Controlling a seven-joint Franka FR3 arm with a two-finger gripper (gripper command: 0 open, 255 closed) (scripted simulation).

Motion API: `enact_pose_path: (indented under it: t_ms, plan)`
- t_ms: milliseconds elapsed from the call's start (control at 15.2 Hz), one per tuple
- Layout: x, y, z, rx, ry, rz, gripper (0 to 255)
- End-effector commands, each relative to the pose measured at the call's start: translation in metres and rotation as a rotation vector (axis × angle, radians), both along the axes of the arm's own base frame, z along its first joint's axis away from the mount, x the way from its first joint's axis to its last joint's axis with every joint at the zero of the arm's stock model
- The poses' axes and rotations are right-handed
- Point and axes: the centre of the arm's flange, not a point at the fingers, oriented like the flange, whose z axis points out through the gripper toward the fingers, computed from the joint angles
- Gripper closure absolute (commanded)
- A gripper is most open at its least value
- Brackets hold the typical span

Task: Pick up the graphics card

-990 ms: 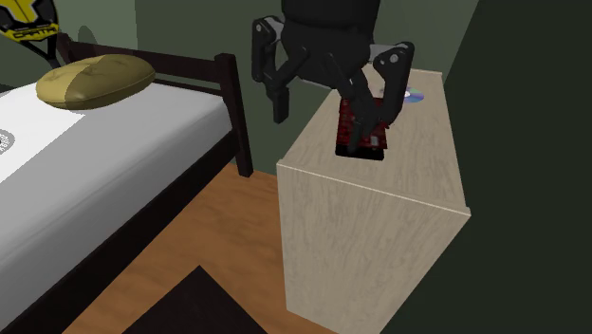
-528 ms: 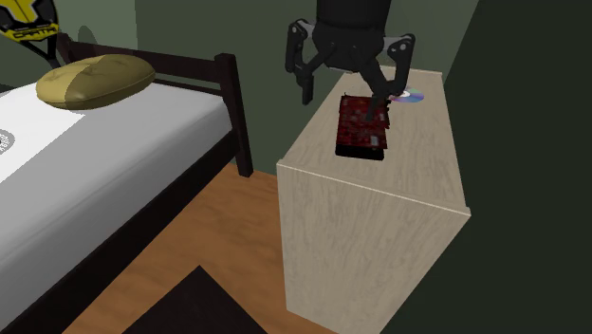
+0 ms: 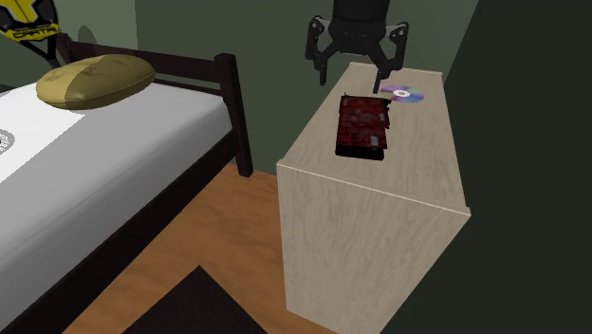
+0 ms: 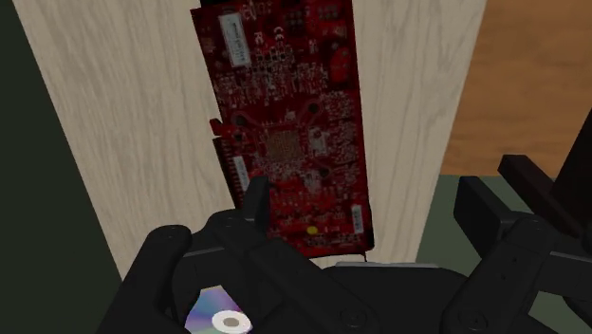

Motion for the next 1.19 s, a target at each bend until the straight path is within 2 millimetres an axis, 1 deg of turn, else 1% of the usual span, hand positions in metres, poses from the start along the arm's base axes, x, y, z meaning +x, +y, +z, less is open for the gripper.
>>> enact_pose_path:
  t_ms: [0, 396, 462, 924, 1056, 1122]
  plan:
    - [0.021, 0.013, -0.005, -0.002, -0.018, 0.031, 0]
    - [0.085, 0.048, -0.008, -0.009, -0.069, 0.123, 0]
    - [0.090, 0.052, -0.008, -0.010, -0.073, 0.130, 0]
    - [0.090, 0.052, -0.045, -0.010, -0.073, 0.130, 0]
    - [0.090, 0.052, -0.048, -0.010, -0.073, 0.130, 0]
    - [0.089, 0.051, -0.049, -0.010, -0.073, 0.130, 255]
